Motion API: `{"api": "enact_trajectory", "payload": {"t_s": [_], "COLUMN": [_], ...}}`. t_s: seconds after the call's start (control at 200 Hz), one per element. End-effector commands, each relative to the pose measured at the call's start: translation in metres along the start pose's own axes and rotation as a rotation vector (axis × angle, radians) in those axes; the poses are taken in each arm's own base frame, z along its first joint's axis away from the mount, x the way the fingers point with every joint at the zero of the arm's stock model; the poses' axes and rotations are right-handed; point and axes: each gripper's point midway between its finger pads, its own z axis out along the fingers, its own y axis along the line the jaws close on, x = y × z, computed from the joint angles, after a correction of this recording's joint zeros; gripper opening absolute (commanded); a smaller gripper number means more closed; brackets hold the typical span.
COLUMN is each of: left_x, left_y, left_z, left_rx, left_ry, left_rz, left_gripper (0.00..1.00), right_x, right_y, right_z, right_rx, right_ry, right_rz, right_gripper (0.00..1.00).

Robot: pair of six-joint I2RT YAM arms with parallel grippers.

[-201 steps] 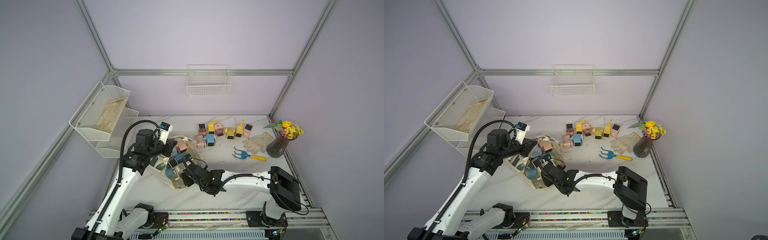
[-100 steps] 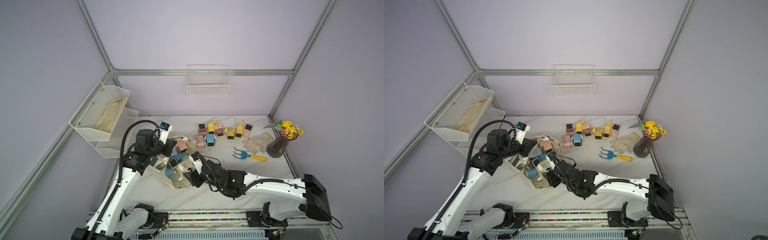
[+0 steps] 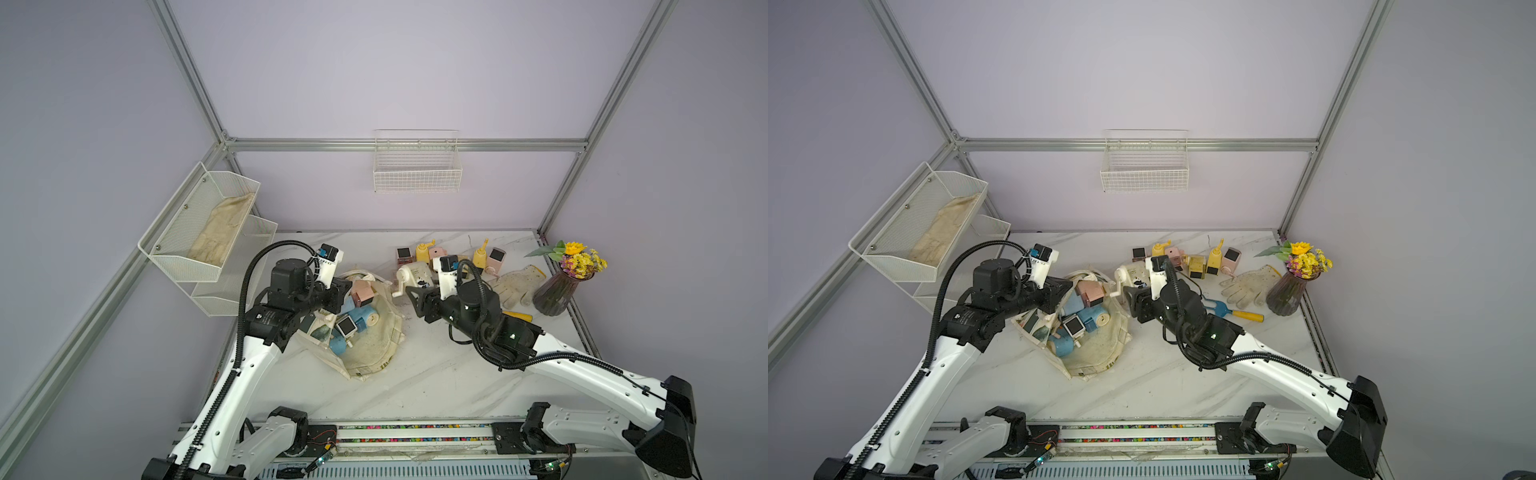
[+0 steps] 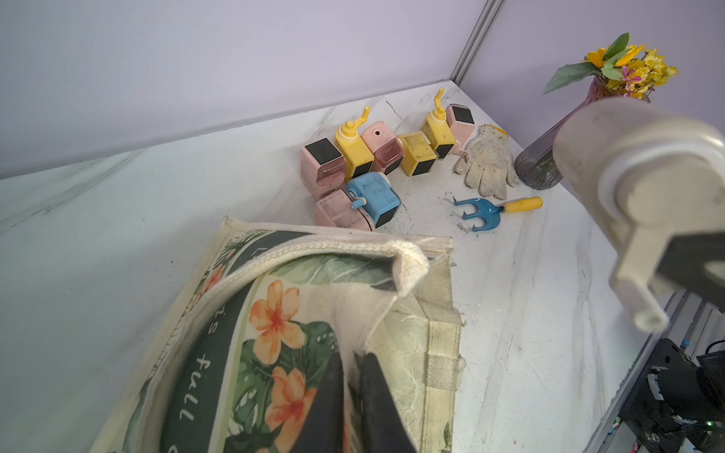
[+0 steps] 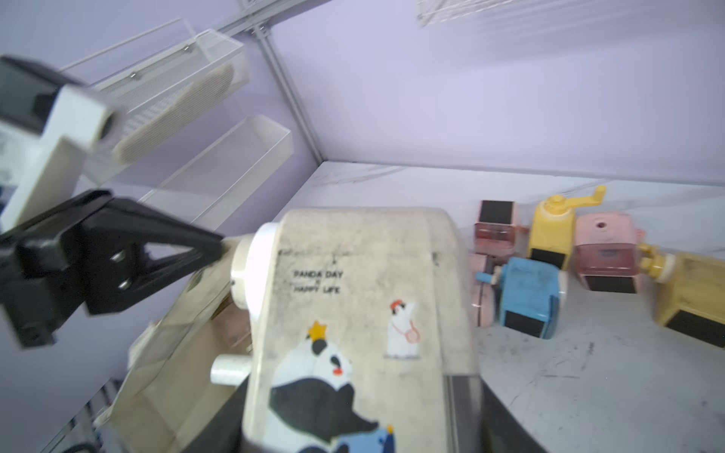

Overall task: Take out the pencil sharpeners from the tote bags
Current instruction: Pick up the pencil sharpener from the canvas bag, then place the pencil sharpener at the center of the board.

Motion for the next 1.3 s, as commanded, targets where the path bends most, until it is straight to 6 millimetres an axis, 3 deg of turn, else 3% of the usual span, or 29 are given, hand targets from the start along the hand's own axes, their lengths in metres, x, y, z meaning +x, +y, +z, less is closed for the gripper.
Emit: {"api": "enact_trajectory", "payload": {"t_s": [0.0,0.215,0.255,0.42,0.6,0.74,1.085,1.295], "left_x": [-0.001,-0.003,-0.002,-0.002,-0.001,-0.001,-0.001,0.000], "left_y": [0.003,0.004,0.003,0.003,0.004,0.004,0.004,0.005], "left_z": [-0.003,-0.007,-0.006,-0.006,-0.006,-0.005,-0.004,-0.004], "left_rx": [-0.026,-0.032,-0.029,-0.027,-0.031,-0.031,-0.027,-0.030], "left_ry": [-0.023,-0.033,-0.032,-0.029,-0.028,-0.026,-0.023,-0.022], "left_rz": [0.004,0.011,0.011,0.010,0.009,0.008,0.006,0.006], "left_gripper": [0.11,0.11,0.11,0.11,0.11,0.11,0.11,0.11], "right_x": [-0.010,0.021,0.034,0.061,0.086,0.104,0.118,0.127], "right_y": [-0.040,-0.129,-0.144,-0.180,-0.203,-0.224,-0.253,-0.256], "right_z": [0.011,0.054,0.066,0.096,0.121,0.129,0.136,0.139], "right_rx": [0.098,0.203,0.219,0.244,0.275,0.358,0.495,0.500], "right_ry": [-0.042,0.056,0.088,0.144,0.193,0.222,0.246,0.273], "right_rz": [0.079,0.193,0.212,0.258,0.277,0.283,0.233,0.218], "right_gripper": [0.40,0.40,0.40,0.39,0.39,0.39,0.42,0.49]}}
